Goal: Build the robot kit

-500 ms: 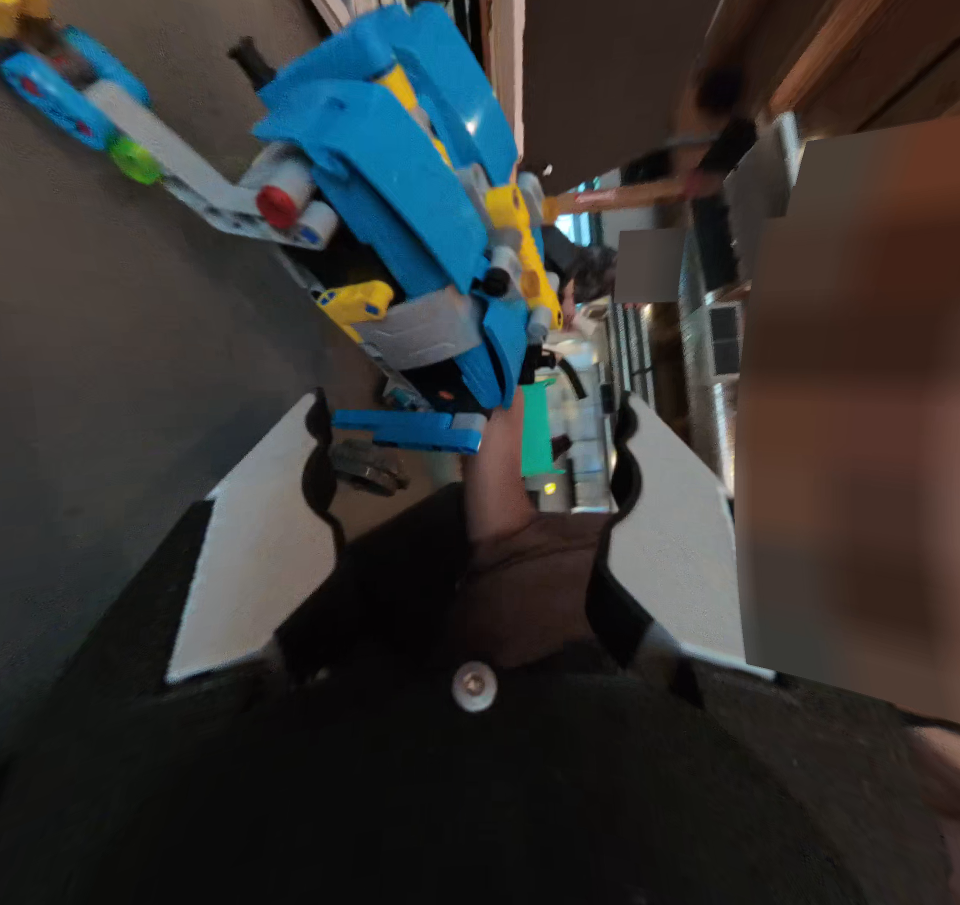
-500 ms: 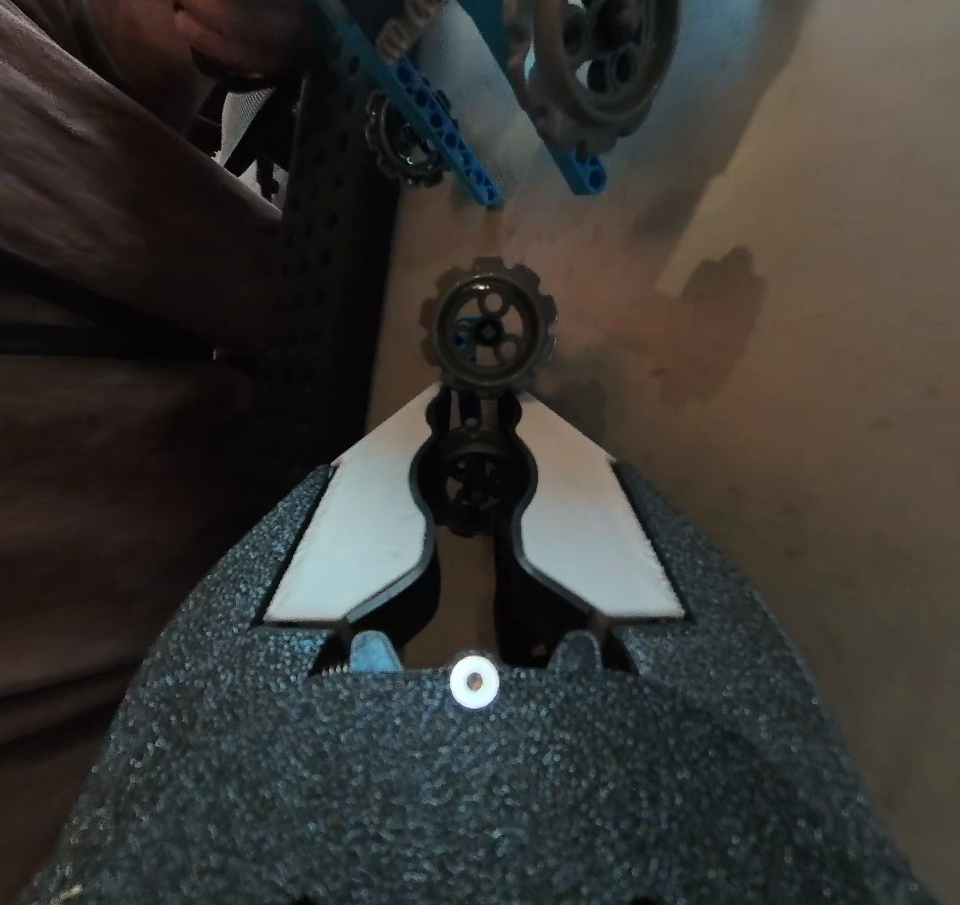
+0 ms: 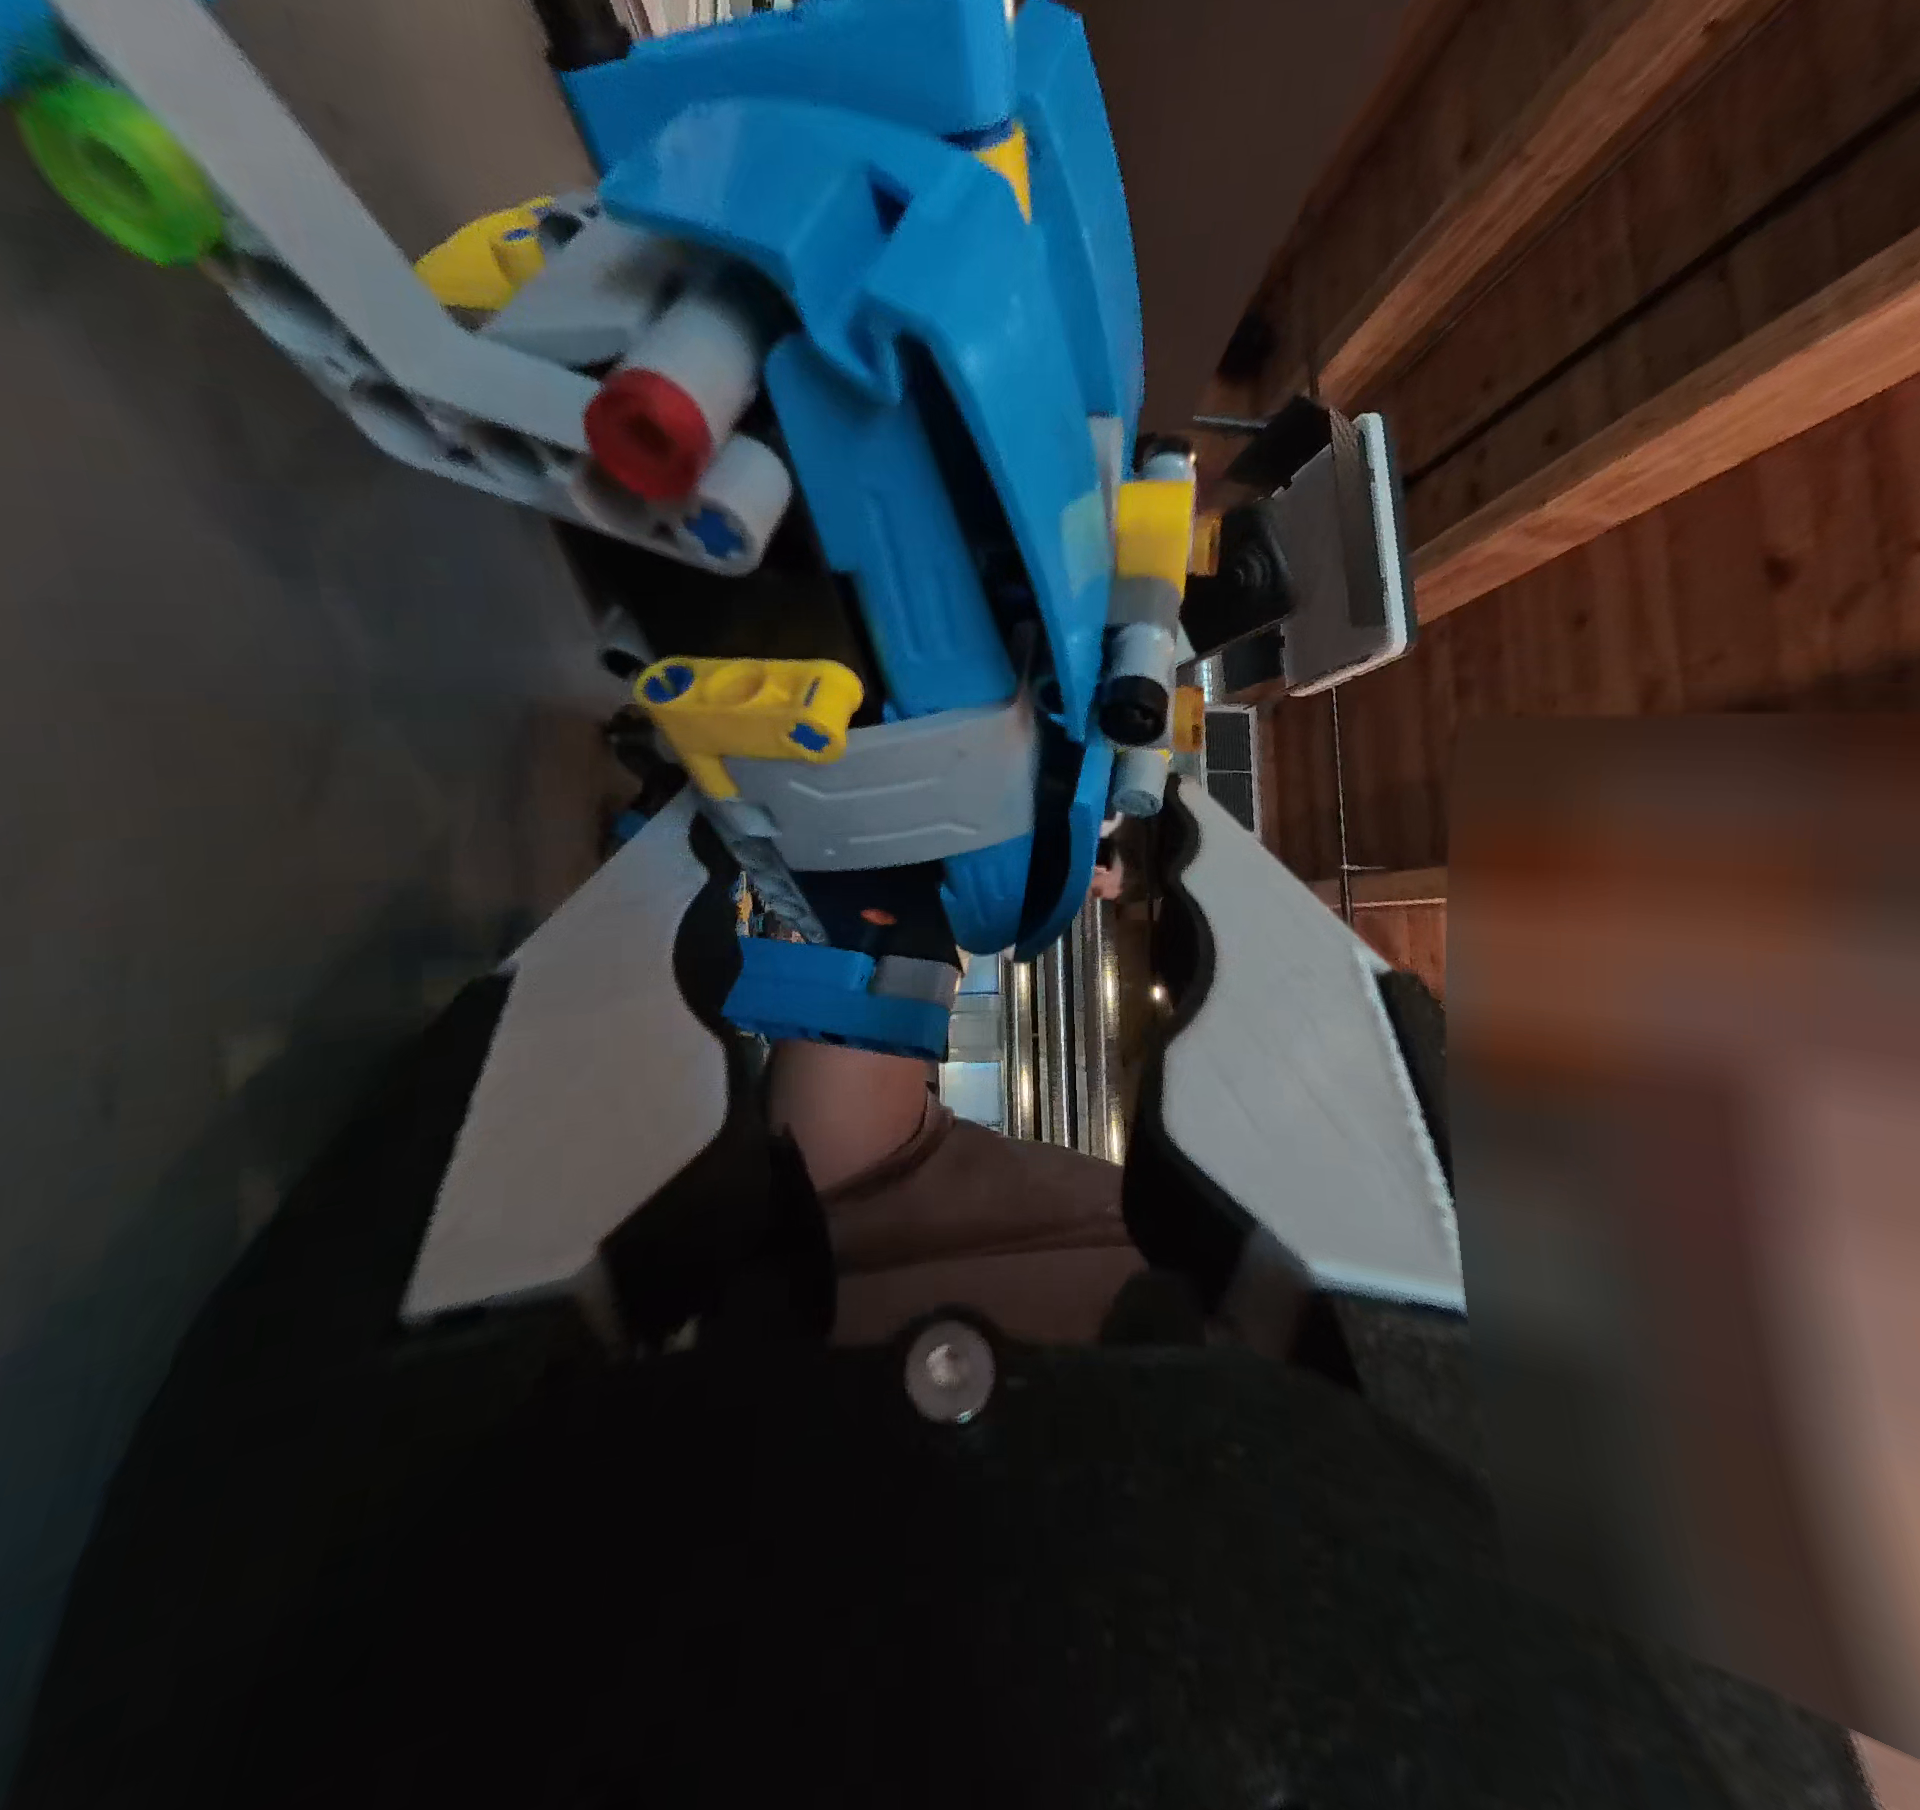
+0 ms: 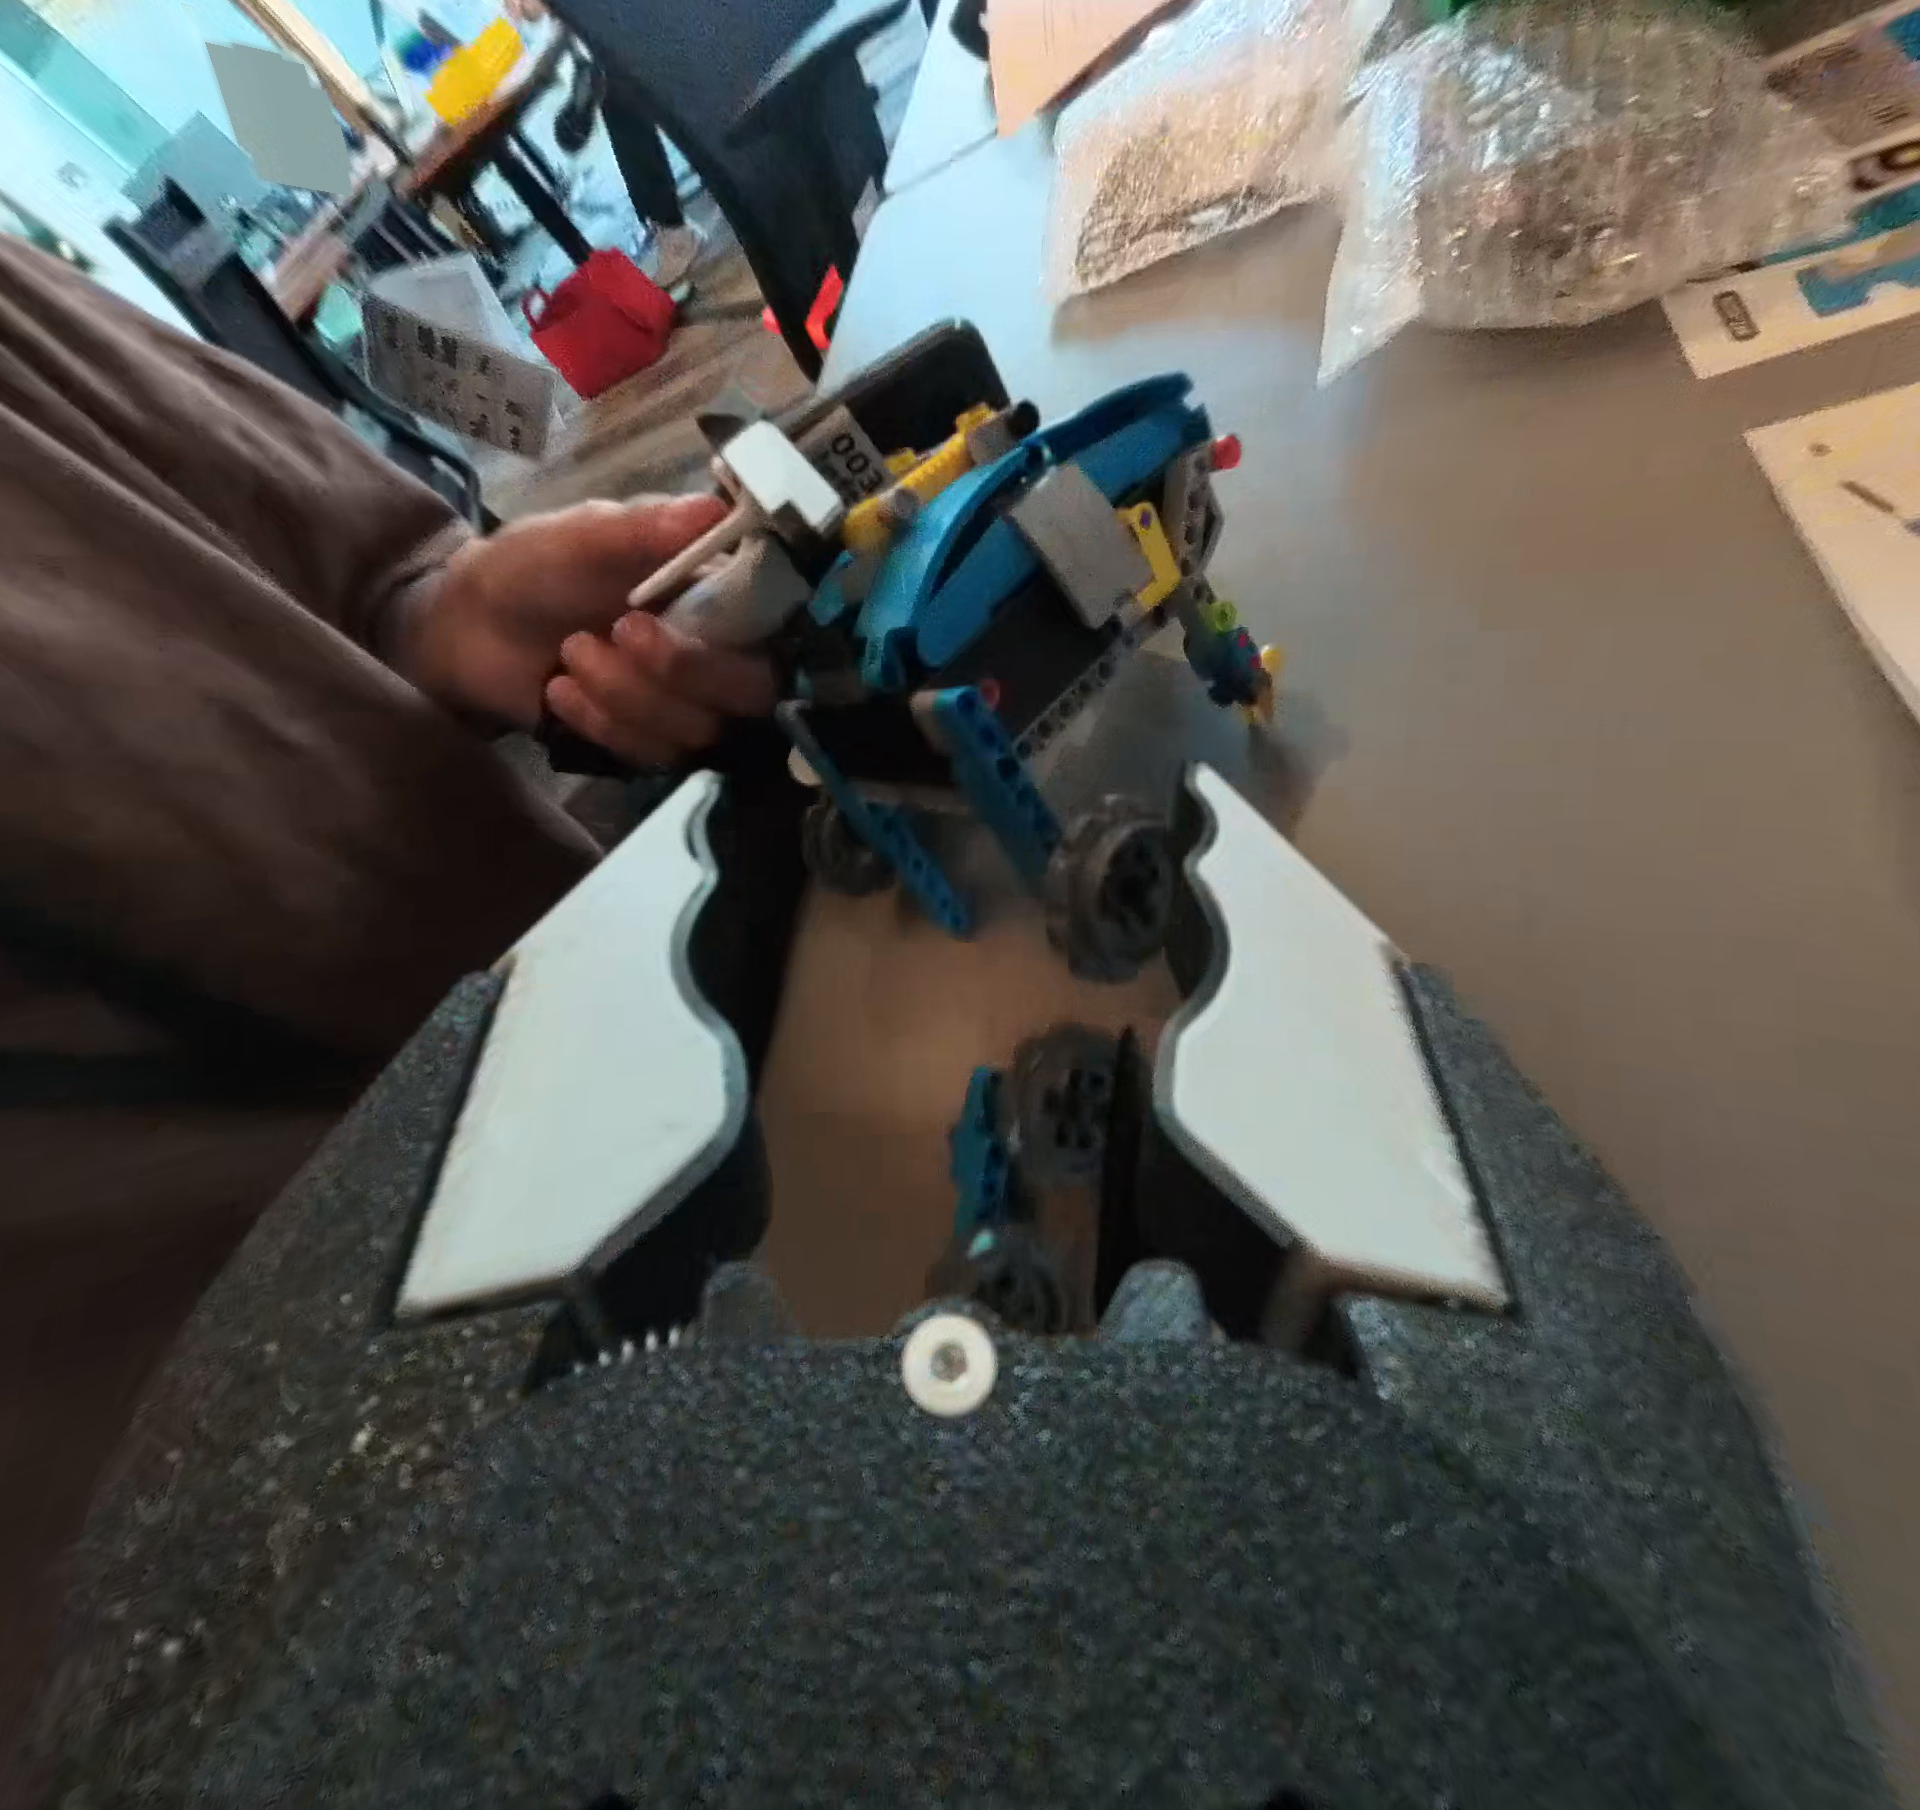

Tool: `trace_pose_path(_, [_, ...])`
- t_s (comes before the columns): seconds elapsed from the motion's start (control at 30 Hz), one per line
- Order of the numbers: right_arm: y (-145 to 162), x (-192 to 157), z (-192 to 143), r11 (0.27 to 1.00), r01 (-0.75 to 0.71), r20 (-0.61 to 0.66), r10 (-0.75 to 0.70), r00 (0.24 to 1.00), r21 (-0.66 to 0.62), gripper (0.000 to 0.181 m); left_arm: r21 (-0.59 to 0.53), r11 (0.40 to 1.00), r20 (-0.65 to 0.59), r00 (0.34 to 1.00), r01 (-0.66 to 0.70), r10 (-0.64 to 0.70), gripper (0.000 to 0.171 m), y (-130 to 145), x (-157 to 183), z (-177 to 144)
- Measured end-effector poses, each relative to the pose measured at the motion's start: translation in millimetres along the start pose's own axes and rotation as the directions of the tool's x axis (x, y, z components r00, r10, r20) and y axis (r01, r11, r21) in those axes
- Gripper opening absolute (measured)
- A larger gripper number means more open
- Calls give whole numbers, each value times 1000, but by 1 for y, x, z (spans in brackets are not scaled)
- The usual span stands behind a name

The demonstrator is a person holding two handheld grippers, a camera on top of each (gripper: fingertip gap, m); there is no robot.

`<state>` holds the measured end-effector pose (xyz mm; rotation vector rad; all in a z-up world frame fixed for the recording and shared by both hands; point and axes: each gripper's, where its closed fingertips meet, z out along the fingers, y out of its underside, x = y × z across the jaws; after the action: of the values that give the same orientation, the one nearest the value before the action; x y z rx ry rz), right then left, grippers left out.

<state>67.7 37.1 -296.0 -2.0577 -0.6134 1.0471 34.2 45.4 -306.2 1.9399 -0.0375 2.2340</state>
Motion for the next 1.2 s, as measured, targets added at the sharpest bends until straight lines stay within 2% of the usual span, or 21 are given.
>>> trace_pose_path(0.07, [12, 1, 20, 995, 66, 9, -65, 998, -70, 65, -12, 1000, -6, 1000, 1, -1, 79, 0, 0, 0])
trace_pose_path(0.13, [16, -3, 29, 990, 112, 28, -110, 994, -80, 49, -28, 999, -12, 1000, -25, 24, 78, 3, 2, 2])
trace_pose_path(0.17, [13, -6, 30, 988, 141, 29, -140, 990, -66, 46, -41, 998, -18, 998, -55, 54, 78, 7, 5, 2])
trace_pose_path(0.27, [-2, -19, 21, 964, 267, 12, -267, 964, -8, 35, -73, 979, -88, 979, -193, 186, 78, 18, 24, 2])
trace_pose_path(0.33, [-14, -37, 11, 929, 368, 13, -368, 930, 26, 26, -94, 940, -157, 937, -329, 312, 78, 28, 43, 1])
trace_pose_path(0.43, [-23, -60, 0, 902, 432, -10, -432, 902, -7, 26, -107, 792, -179, 795, -602, 580, 77, 45, 61, 0])
trace_pose_path(0.47, [-26, -69, -2, 917, 399, 2, -400, 917, -18, 37, -108, 735, -182, 740, -669, 647, 77, 50, 66, 0])
trace_pose_path(0.5, [-31, -78, -4, 935, 354, 16, -354, 935, -19, 64, -103, 682, -196, 687, -724, 700, 77, 56, 72, 0])
trace_pose_path(0.57, [-38, -85, -4, 959, 282, 0, -282, 959, -24, 95, -87, 601, -224, 604, -794, 765, 77, 68, 82, 0])
trace_pose_path(0.7, [-39, -100, -3, 915, 397, -54, -401, 915, -65, 80, -112, 425, -242, 439, -898, 865, 78, 90, 81, 2])
trace_pose_path(0.8, [-29, -110, -4, 889, 442, -51, -450, 892, -118, 77, -132, 349, -267, 372, -928, 889, 78, 101, 79, 0])
trace_pose_path(0.9, [-17, -117, -2, 804, 565, -35, -580, 814, -184, 68, -166, 224, -281, 264, -960, 923, 79, 105, 68, -1])
trace_pose_path(1.03, [-11, -102, 3, 687, 669, -90, -713, 695, -284, 66, -233, 27, -278, 94, -972, 956, 79, 93, 48, -2])
trace_pose_path(1.13, [-2, -79, 10, 590, 713, -117, -795, 595, -379, 66, -399, -121, -270, -10, -909, 963, 80, 73, 18, -3])
trace_pose_path(1.2, [6, -59, 17, 499, 741, -148, -860, 489, -449, 65, -512, -214, -268, -82, -832, 960, 80, 55, -4, -6])
